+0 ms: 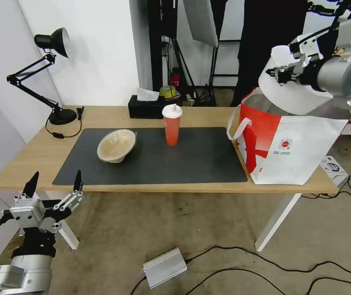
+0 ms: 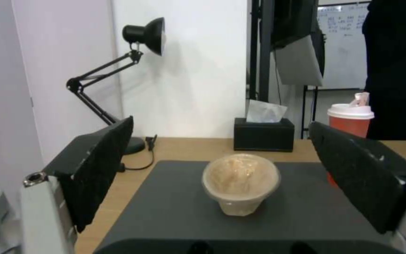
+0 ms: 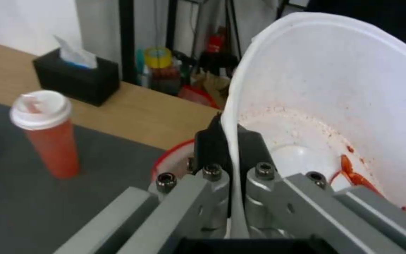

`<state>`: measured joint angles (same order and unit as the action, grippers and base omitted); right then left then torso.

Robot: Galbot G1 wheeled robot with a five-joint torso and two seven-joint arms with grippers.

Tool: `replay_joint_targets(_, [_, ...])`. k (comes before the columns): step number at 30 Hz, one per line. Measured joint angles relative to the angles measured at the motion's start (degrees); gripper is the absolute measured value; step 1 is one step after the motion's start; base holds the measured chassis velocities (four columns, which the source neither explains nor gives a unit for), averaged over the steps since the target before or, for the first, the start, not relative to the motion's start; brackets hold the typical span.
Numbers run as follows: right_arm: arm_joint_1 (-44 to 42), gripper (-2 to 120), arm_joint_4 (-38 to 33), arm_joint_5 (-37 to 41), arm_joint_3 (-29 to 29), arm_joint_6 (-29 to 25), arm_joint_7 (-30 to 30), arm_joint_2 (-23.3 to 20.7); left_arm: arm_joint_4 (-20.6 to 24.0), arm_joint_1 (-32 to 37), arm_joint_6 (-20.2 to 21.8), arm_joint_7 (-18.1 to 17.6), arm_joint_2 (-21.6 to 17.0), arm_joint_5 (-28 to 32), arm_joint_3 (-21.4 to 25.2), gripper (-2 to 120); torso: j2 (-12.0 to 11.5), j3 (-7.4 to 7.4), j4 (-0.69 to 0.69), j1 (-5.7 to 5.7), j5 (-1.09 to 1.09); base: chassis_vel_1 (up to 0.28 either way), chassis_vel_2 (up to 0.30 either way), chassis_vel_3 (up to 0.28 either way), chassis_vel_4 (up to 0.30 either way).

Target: Pick up the trash from the table and place it into the takeout bag.

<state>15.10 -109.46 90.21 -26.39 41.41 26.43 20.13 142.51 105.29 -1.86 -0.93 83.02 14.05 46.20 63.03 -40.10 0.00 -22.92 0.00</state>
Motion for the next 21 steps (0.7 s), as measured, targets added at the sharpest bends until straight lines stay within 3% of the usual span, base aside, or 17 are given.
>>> replay_joint_targets(21, [-2.87, 0, 2.57, -4.58, 0.61, -0.03, -2.52, -0.03, -0.57, -0.13, 0.16, -0.27, 0.34, -0.41, -0.93, 100, 0.00, 0.00, 0.01, 0.00, 0.00, 0.000, 0.000, 0.000, 0.000])
